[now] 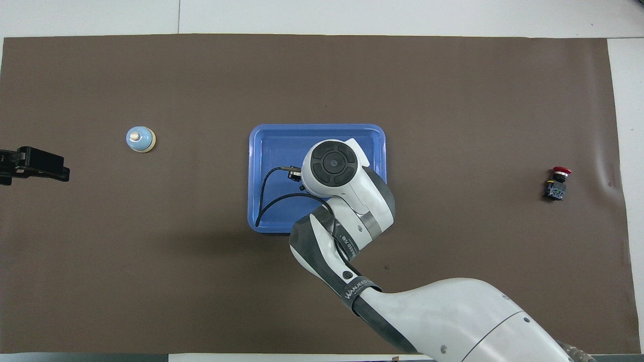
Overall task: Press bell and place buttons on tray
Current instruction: 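Place the green button in the tray beside the yellow one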
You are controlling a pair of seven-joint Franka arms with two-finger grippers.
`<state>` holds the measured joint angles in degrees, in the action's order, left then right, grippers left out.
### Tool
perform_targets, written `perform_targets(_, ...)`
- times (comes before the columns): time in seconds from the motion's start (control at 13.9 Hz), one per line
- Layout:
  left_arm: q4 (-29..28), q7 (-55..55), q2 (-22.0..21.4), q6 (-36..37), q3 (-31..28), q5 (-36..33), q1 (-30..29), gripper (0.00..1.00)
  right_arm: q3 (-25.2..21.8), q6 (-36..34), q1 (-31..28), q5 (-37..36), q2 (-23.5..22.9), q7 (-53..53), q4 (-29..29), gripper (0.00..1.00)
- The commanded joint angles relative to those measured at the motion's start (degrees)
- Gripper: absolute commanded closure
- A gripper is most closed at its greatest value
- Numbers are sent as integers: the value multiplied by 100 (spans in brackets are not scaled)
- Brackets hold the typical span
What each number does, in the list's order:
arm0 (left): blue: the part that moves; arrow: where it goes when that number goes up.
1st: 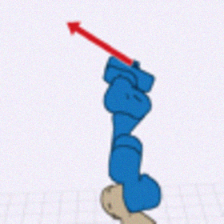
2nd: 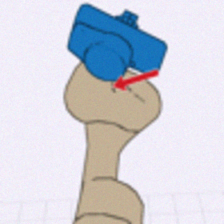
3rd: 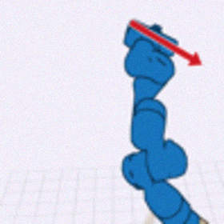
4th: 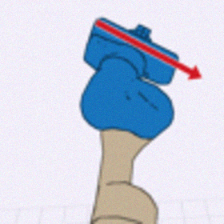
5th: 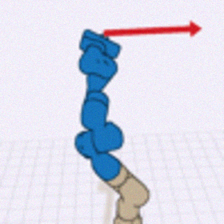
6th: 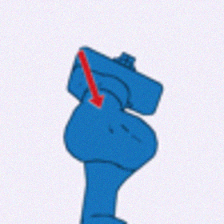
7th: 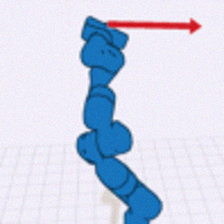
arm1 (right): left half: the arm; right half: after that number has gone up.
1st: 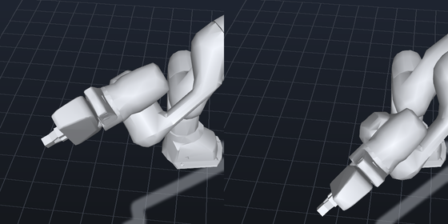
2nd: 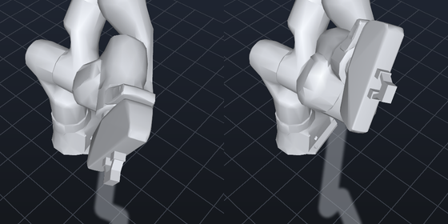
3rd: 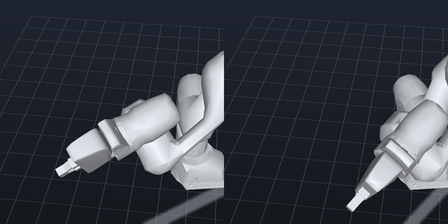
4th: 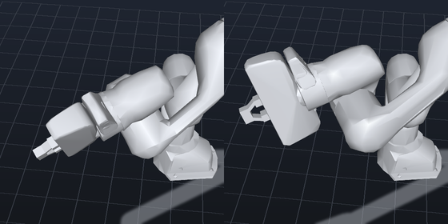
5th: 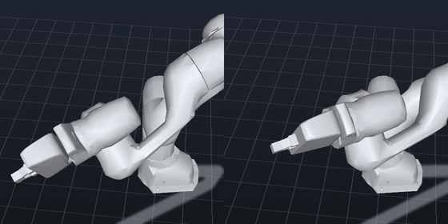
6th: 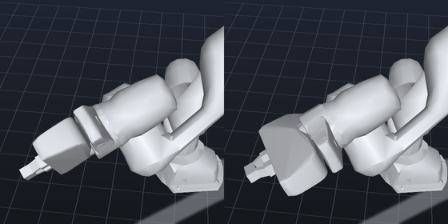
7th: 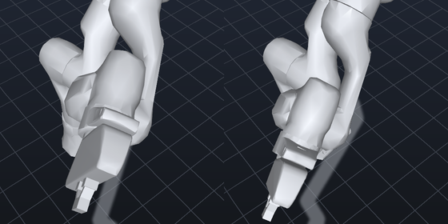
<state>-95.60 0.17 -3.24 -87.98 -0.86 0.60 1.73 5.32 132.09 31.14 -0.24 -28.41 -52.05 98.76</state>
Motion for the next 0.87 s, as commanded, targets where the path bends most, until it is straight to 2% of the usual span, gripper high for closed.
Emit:
perform_targets(0.0, 50, 0, -10, 61, 25, -60, -41, 0, -14, -402, 59, 77, 73, -235, -242, 0)
perform_targets(0.22, 50, 0, -10, 61, 25, -60, -41, 0, -49, -816, -55, 77, 282, -324, -392, 0)
perform_targets(0.5, 50, 0, -10, 61, 25, -60, -41, 0, -66, -1570, -862, 51, 994, -167, -392, 0)
perform_targets(0.79, 50, 0, -10, 61, 25, -60, -41, 0, -75, -2169, -1925, 51, 1408, 1271, -383, 0)
